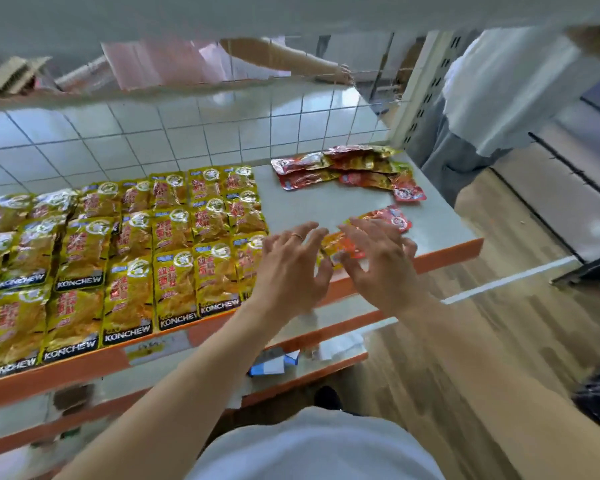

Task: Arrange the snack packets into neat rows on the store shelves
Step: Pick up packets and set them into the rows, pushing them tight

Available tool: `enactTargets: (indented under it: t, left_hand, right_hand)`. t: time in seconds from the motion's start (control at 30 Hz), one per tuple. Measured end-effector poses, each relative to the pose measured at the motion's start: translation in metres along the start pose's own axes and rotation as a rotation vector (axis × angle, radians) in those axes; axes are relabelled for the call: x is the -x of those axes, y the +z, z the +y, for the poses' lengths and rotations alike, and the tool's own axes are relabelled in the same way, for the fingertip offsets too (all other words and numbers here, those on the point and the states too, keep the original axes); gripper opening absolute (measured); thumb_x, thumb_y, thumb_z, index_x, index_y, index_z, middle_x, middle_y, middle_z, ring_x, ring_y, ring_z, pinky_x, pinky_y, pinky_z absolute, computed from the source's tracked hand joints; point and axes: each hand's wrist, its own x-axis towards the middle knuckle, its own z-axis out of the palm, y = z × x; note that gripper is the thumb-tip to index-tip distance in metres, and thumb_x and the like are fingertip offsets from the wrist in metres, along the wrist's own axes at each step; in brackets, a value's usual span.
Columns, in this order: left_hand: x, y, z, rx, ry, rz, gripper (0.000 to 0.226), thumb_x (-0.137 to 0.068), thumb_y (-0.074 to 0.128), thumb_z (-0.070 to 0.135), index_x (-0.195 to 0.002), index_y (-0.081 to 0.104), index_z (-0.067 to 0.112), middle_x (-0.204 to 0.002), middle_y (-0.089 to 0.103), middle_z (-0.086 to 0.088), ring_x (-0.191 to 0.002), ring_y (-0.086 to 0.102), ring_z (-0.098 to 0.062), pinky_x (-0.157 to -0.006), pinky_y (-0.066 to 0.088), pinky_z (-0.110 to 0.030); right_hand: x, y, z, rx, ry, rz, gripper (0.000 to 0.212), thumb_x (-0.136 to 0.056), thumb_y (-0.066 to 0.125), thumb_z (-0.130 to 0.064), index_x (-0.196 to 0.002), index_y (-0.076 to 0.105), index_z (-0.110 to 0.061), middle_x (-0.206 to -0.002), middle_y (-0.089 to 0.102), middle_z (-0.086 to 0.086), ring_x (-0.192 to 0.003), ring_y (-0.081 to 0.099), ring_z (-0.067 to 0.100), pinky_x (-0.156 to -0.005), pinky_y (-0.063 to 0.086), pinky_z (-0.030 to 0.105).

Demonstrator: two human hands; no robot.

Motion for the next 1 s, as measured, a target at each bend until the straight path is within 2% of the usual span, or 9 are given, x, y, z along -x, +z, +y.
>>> enactTargets:
  t: [0.23, 0.4, 0.53, 0.7, 0.83, 1.0]
  left_hand:
    - [-0.055, 0.042, 0.037, -0.164, -0.099, -0.135, 0.055, -0.088, 0.058, 0.049, -0.137, 0.05, 0.024, -0.138, 0.056, 0.0, -0.124, 0.051, -0.027, -0.104, 0.032, -0.043]
    - [-0.066, 0.047, 0.048, -0.178, -0.198, -0.107, 0.064, -0.084, 0.069, 0.053, -0.138, 0.05, 0.026, -0.129, 0.057, -0.002, -0.12, 0.051, -0.025, -0.099, 0.033, -0.043]
    - [-0.067, 0.048, 0.052, 0.042, -0.368, -0.106, 0.067, -0.082, 0.075, 0.039, -0.138, 0.047, 0.018, -0.128, 0.057, -0.009, -0.117, 0.055, -0.028, -0.097, 0.042, -0.041]
    - [-0.06, 0.04, 0.047, 0.203, -0.54, -0.035, 0.042, -0.091, 0.067, 0.026, -0.128, 0.056, 0.012, -0.12, 0.063, -0.012, -0.111, 0.058, -0.031, -0.093, 0.047, -0.041]
    - [-0.056, 0.029, 0.042, 0.344, -0.677, 0.07, 0.032, -0.095, 0.064, 0.021, -0.123, 0.057, 0.01, -0.112, 0.068, -0.011, -0.103, 0.063, -0.028, -0.091, 0.052, -0.042]
    - [-0.054, 0.011, 0.041, 0.714, -0.878, 0.168, 0.017, -0.097, 0.057, 0.012, -0.114, 0.063, 0.012, -0.104, 0.07, -0.01, -0.094, 0.068, -0.026, -0.082, 0.058, -0.04]
  right_hand:
    - [-0.069, -0.016, 0.077, 0.075, -0.024, -0.082, 0.046, -0.096, 0.059, -0.029, -0.141, 0.052, -0.026, -0.147, 0.051, -0.004, -0.137, 0.037, 0.021, -0.105, 0.023, 0.044]
    - [-0.128, -0.016, 0.104, 0.194, -0.045, -0.135, 0.047, -0.094, 0.053, -0.026, -0.141, 0.052, -0.019, -0.145, 0.052, 0.003, -0.133, 0.045, 0.027, -0.107, 0.024, 0.04]
    - [-0.16, -0.008, 0.112, 0.252, -0.036, -0.185, 0.046, -0.091, 0.052, -0.027, -0.135, 0.054, -0.017, -0.138, 0.053, 0.007, -0.128, 0.048, 0.029, -0.105, 0.028, 0.044]
    - [-0.168, 0.001, 0.111, 0.267, -0.156, -0.155, 0.049, -0.093, 0.057, -0.045, -0.132, 0.057, -0.015, -0.125, 0.055, 0.011, -0.122, 0.049, 0.031, -0.102, 0.037, 0.047]
    - [-0.169, 0.003, 0.112, 0.192, -0.268, -0.162, 0.049, -0.094, 0.061, -0.039, -0.129, 0.057, -0.006, -0.122, 0.057, 0.016, -0.114, 0.052, 0.035, -0.097, 0.045, 0.045]
    - [-0.173, -0.006, 0.112, 0.196, -0.524, -0.159, 0.03, -0.093, 0.055, -0.021, -0.116, 0.06, -0.003, -0.093, 0.065, 0.018, -0.087, 0.062, 0.038, -0.069, 0.056, 0.044]
